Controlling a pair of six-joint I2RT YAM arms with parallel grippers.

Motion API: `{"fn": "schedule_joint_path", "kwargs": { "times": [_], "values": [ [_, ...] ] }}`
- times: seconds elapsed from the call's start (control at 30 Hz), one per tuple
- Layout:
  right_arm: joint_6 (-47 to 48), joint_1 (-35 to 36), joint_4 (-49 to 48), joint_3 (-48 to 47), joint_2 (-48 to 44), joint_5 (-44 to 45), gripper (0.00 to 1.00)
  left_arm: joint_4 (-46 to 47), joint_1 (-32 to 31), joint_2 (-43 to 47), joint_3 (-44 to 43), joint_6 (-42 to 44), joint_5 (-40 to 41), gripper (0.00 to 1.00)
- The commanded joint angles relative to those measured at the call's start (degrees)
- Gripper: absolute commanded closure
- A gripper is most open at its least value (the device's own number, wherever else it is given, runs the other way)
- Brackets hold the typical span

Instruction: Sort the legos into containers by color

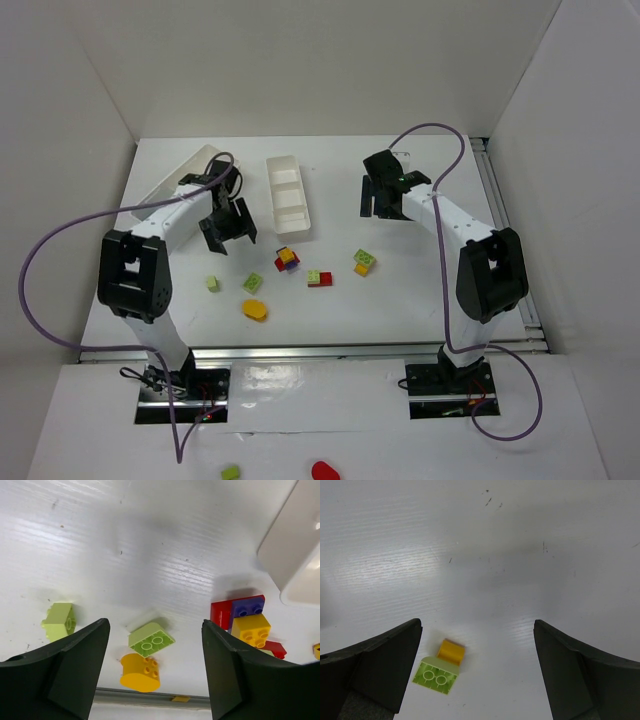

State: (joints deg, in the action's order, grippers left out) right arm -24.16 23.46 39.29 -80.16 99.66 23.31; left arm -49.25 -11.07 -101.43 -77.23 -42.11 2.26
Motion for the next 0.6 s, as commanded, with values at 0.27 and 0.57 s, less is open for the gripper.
{"fn": "schedule_joint_path", "kwargs": {
  "times": [0.27,0.57],
  "values": [
    [-0.36,-0.35,0.44,-1.05,-2.98,1.04,0.0,-7.87,0.78,11.24,5.85,-6.21,13.98,0.05],
    [-0.36,0.18,0.44,-0.52,-3.5,1.04,0.0,-4.19,2.19,15.82,17.99,-8.86,15.4,0.13]
  ]
}}
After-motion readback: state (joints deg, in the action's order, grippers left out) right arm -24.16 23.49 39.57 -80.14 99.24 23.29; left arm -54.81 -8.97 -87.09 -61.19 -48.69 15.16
